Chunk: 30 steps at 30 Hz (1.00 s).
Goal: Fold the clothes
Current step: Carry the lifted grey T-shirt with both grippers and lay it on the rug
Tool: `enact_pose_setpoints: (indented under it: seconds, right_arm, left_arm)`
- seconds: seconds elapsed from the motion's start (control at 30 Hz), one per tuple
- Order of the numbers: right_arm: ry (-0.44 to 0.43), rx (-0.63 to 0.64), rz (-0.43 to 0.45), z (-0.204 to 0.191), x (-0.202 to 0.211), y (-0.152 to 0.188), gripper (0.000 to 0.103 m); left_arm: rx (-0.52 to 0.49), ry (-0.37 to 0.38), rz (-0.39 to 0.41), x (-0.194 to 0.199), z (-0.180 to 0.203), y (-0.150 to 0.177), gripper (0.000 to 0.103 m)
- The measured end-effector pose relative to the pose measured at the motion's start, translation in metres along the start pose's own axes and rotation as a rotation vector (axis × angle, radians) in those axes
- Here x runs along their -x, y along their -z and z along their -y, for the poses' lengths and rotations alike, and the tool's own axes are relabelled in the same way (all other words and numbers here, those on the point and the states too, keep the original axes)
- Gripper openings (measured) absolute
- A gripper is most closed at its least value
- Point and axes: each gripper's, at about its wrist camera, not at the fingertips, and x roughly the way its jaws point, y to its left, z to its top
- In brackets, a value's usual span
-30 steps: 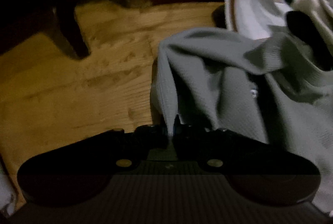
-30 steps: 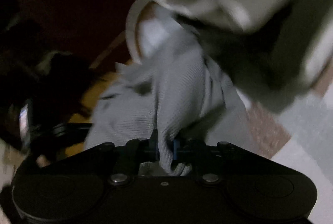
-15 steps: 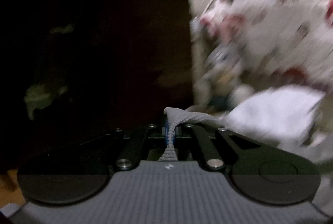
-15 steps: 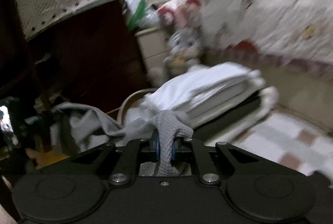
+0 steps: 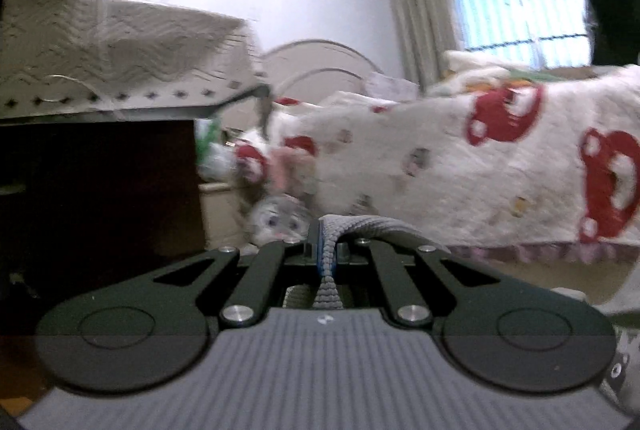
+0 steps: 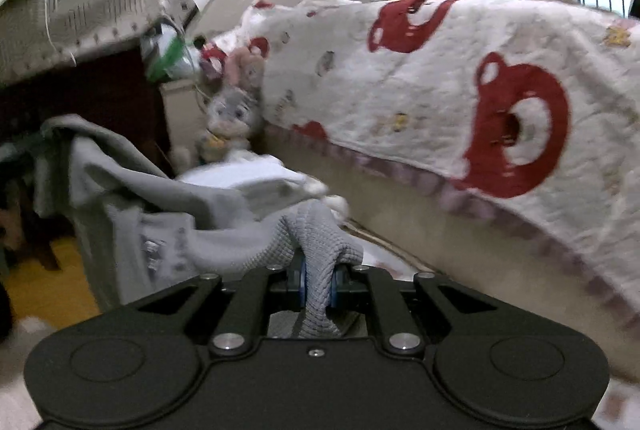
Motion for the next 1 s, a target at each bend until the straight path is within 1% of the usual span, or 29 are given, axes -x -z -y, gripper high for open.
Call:
enact_pose_setpoints:
  seconds: [0.07, 0.13, 0.27, 0.33, 0.37, 0.4, 0.43, 0.47, 0.57, 0.6, 0.63, 0.67, 0.7, 0.73, 0.77, 0.8, 0.87, 0.93, 1.0]
  right_arm:
    - [0.018, -0.019, -0.015, 0.026, 0.002, 0.006, 0.012]
    - [0.024, -0.032, -0.001, 0.048, 0.009, 0.011, 0.012]
    - [0.048, -0.05, 0.038, 0.082, 0.029, 0.016, 0.012]
    - [0.066, -0.042, 0.058, 0.098, 0.04, 0.015, 0.012]
    - [0.078, -0.03, 0.065, 0.107, 0.043, 0.013, 0.012]
    - [0.087, -0.018, 0.071, 0.119, 0.04, 0.008, 0.012]
    - [0.1, -0.006, 0.074, 0.13, 0.036, 0.004, 0.011]
    - [0.123, 0.006, 0.068, 0.144, 0.025, -0.001, 0.011]
    - [0.243, -0.02, 0.002, 0.193, -0.037, -0.019, 0.013]
    - [0.282, -0.025, -0.024, 0.205, -0.06, -0.019, 0.013]
    - [0.325, -0.02, -0.058, 0.212, -0.083, -0.014, 0.02]
    - [0.367, -0.015, -0.091, 0.22, -0.105, -0.009, 0.037]
    - [0.413, -0.011, -0.122, 0.226, -0.125, -0.001, 0.043]
    - [0.462, -0.014, -0.144, 0.226, -0.137, 0.013, 0.044]
    - [0.487, -0.039, -0.153, 0.225, -0.142, 0.029, 0.045]
    - [0.479, -0.081, -0.16, 0.221, -0.142, 0.049, 0.045]
    - [0.39, -0.175, -0.172, 0.207, -0.132, 0.094, 0.046]
    - [0.267, -0.275, -0.218, 0.187, -0.124, 0.142, 0.046]
    - [0.168, -0.387, -0.268, 0.167, -0.122, 0.183, 0.046]
  left_arm:
    - [-0.026, 0.019, -0.009, 0.006, 0.02, 0.003, 0.003]
    - [-0.039, 0.029, -0.009, 0.011, 0.037, 0.005, 0.003]
    - [-0.016, 0.059, -0.007, 0.008, 0.054, -0.011, 0.003]
    - [-0.017, 0.089, -0.006, -0.002, 0.059, -0.023, 0.003]
    - [-0.031, 0.106, 0.003, -0.01, 0.066, -0.026, 0.003]
    - [-0.072, 0.115, 0.004, -0.025, 0.079, -0.027, 0.003]
    - [-0.126, 0.118, -0.003, -0.042, 0.095, -0.026, 0.003]
    - [-0.166, 0.123, -0.029, -0.067, 0.111, -0.024, 0.003]
    - [-0.227, 0.094, -0.098, -0.138, 0.151, -0.003, 0.005]
    - [-0.232, 0.093, -0.135, -0.159, 0.161, 0.008, 0.011]
    - [-0.231, 0.099, -0.184, -0.178, 0.171, 0.02, 0.015]
    - [-0.219, 0.1, -0.244, -0.192, 0.177, 0.035, 0.036]
    - [-0.192, 0.106, -0.32, -0.201, 0.179, 0.052, 0.05]
    - [-0.151, 0.125, -0.378, -0.203, 0.178, 0.069, 0.05]
    - [-0.098, 0.168, -0.425, -0.197, 0.173, 0.088, 0.05]
    - [-0.041, 0.223, -0.474, -0.189, 0.167, 0.108, 0.051]
    - [-0.011, 0.346, -0.566, -0.166, 0.16, 0.149, 0.051]
    - [-0.036, 0.421, -0.638, -0.14, 0.156, 0.184, 0.051]
    - [-0.08, 0.462, -0.708, -0.118, 0.155, 0.204, 0.051]
